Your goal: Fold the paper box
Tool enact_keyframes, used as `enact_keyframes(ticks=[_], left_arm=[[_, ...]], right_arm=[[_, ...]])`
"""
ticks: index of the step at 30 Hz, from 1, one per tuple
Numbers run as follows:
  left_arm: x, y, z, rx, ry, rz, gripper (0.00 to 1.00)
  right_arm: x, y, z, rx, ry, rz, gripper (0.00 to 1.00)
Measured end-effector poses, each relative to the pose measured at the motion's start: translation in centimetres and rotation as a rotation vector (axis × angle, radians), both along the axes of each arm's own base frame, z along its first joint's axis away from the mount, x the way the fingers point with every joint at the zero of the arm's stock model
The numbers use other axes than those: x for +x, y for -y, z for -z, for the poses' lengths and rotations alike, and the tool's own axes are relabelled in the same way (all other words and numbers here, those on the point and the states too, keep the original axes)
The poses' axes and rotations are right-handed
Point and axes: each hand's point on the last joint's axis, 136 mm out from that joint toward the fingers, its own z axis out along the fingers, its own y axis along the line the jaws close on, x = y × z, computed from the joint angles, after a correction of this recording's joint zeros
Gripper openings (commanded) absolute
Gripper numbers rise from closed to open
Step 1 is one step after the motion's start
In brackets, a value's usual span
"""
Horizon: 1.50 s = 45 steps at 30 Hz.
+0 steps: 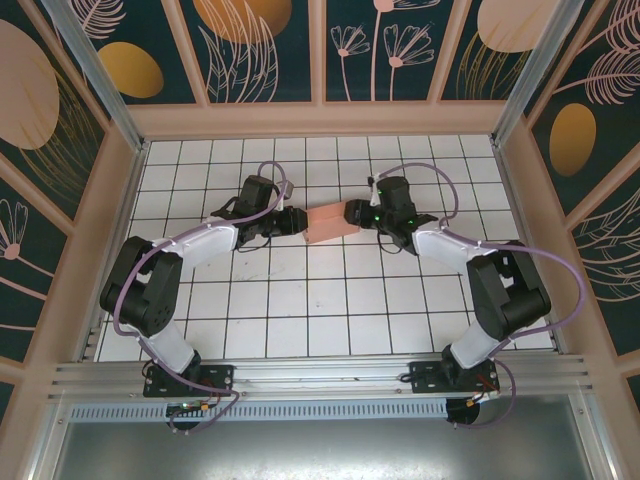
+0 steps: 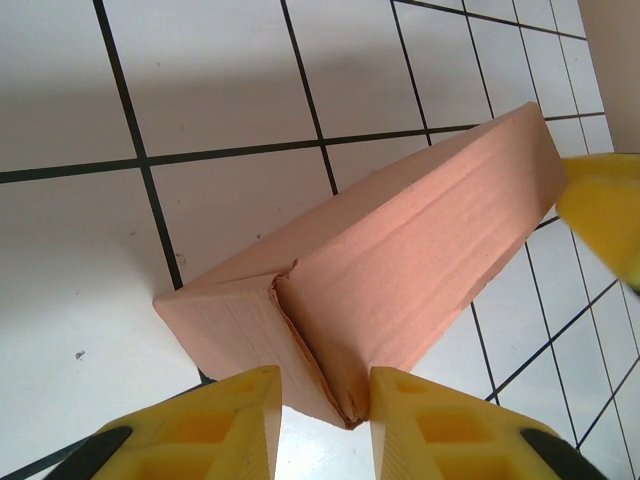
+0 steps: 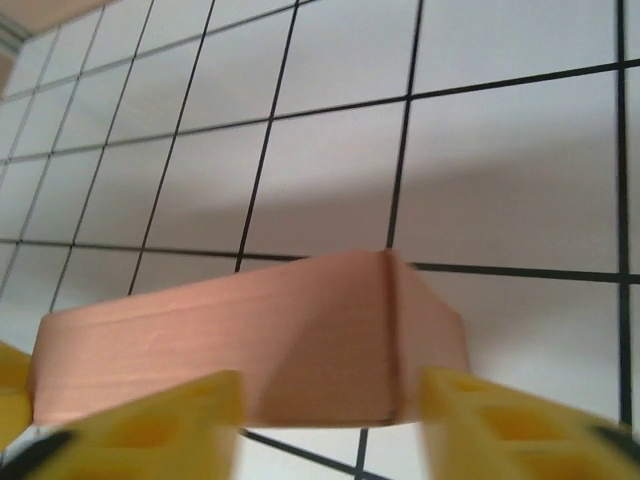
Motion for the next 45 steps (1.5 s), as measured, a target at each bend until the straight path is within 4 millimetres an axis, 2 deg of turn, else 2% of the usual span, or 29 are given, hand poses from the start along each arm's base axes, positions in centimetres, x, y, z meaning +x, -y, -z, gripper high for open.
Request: enact_keyframes(ticks=[4, 6, 8, 10, 15, 16, 17, 19, 24, 29, 33, 38, 41, 45], left_arm=[[0.0, 0.0, 0.0, 0.0, 0.0, 0.0, 0.28], [0.0, 0.0, 0.0, 0.0, 0.001, 0.001, 0.28], [0.0, 0.0, 0.0, 0.0, 0.001, 0.001, 0.28], [0.0, 0.0, 0.0, 0.001, 0.002, 0.0, 0.28], [0.1, -0.1, 0.0, 0.005, 0.007, -0.001, 0.29], [0.1, -0.1, 0.0, 0.006, 0.008, 0.001, 0.3], [0.0, -0.1, 0.0, 0.008, 0.008, 0.002, 0.32], [-0.1, -0.2, 0.0, 0.014, 0.008, 0.004, 0.35], [-0.3, -0.6, 0.0, 0.039, 0.017, 0.005, 0.48], [-0.4, -0.8, -0.7, 0.055, 0.041, 0.022, 0.66], [0.7, -0.4, -3.2, 0.063, 0.141, 0.055, 0.75], [2.4, 0.4, -6.5, 0.119, 0.349, 0.163, 0.76], [2.5, 1.1, -7.4, 0.166, 0.478, 0.279, 0.8], [3.1, 3.3, -8.0, 0.241, 0.605, 0.425, 0.78]], right_arm=[[0.3, -1.8, -0.2, -0.073, 0.03, -0.04, 0.88], [0.8, -2.1, 0.4, -0.102, 0.032, -0.039, 0.92], [0.8, -2.3, 1.3, -0.13, 0.023, -0.043, 0.92], [1.1, -2.5, 1.5, -0.132, 0.029, -0.042, 0.86], [1.4, -2.1, 1.4, -0.12, 0.024, -0.021, 0.46], [1.6, -2.0, 1.3, -0.112, 0.021, -0.009, 0.4], [1.7, -1.8, 1.0, -0.103, 0.023, 0.002, 0.37], [1.8, -1.5, 0.6, -0.093, 0.028, 0.012, 0.4], [1.3, -1.3, 0.4, -0.093, 0.031, 0.006, 0.66], [0.1, -0.7, 0.1, -0.075, 0.024, -0.009, 0.78], [0.1, 0.8, -1.5, -0.028, 0.062, 0.02, 0.81], [0.2, 3.3, -2.8, 0.014, 0.105, 0.076, 0.81], [0.0, 4.7, -2.8, 0.022, 0.106, 0.104, 0.81], [-0.5, 6.2, -2.6, 0.027, 0.1, 0.133, 0.81]])
